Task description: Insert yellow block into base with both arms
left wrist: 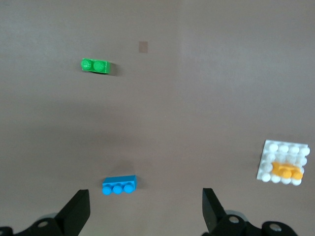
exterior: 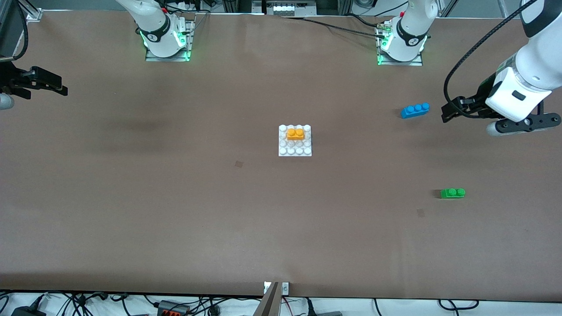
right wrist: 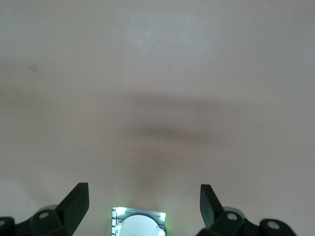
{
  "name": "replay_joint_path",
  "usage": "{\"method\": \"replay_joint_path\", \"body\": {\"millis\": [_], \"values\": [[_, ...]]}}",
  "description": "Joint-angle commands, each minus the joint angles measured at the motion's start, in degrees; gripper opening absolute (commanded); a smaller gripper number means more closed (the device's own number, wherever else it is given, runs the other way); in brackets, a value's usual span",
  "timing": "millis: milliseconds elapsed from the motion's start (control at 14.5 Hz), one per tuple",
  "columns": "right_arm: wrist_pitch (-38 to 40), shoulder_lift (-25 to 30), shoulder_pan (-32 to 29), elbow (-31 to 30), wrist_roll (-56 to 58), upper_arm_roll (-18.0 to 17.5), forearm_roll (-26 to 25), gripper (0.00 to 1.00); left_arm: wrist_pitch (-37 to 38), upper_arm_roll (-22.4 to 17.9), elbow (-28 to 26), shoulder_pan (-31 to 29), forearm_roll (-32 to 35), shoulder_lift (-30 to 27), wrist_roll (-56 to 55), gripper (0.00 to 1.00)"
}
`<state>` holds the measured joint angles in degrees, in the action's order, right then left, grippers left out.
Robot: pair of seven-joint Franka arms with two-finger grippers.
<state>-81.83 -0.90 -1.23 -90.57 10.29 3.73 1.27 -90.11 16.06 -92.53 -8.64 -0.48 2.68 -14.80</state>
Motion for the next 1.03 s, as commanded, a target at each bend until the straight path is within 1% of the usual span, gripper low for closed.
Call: {"method": "replay_joint_path", "body": {"millis": [0, 207, 966], "values": [[0.6, 0.2, -0.1, 0.2, -0.4, -0.1, 0.0, 1.00, 2.3, -3.9, 1.7, 3.0, -1.3, 0.5, 5.8, 1.00], [0.6, 0.3, 0.1, 0.2, -0.4, -0.1, -0.1, 1.00, 2.4, -3.6, 3.0, 2.8, -1.2, 0.8, 5.3, 1.00], [0.6, 0.3, 0.3, 0.2, -0.4, -0.2, -0.1, 1.00, 3.3, -4.0, 3.1, 2.5, -1.1, 1.1, 5.8, 1.00]]}}
